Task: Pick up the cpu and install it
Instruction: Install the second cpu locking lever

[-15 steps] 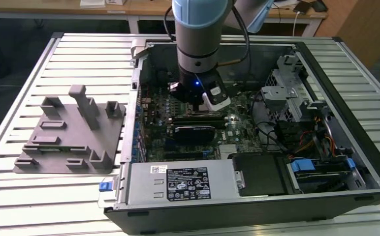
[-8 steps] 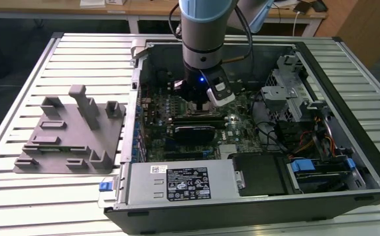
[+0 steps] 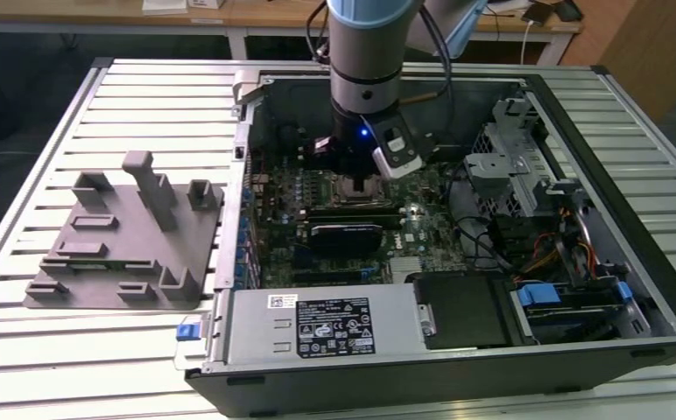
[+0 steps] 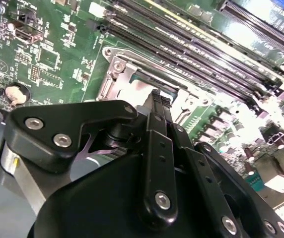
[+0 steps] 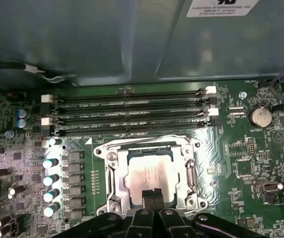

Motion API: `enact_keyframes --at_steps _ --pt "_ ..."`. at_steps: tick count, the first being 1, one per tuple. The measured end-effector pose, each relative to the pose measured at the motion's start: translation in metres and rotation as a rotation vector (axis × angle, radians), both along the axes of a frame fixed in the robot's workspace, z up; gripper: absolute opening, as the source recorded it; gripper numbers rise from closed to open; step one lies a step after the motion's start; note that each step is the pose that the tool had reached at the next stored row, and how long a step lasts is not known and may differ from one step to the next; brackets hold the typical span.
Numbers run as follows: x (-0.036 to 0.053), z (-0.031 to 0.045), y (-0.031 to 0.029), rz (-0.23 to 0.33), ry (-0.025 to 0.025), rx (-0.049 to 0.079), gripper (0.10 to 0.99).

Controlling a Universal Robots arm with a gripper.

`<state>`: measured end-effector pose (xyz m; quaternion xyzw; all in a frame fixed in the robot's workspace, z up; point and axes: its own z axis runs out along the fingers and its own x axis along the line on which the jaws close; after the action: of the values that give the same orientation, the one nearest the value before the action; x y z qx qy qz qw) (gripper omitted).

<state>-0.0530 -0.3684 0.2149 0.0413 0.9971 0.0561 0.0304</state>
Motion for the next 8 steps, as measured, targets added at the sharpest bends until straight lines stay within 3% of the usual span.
enact_keyframes --at_steps 4,8 --pt "0.0036 -0.0005 0.0064 0.000 0.0010 -0.010 0.106" --pt "0.0042 -0.0005 0.0069 0.000 0.0012 -0.011 0.106"
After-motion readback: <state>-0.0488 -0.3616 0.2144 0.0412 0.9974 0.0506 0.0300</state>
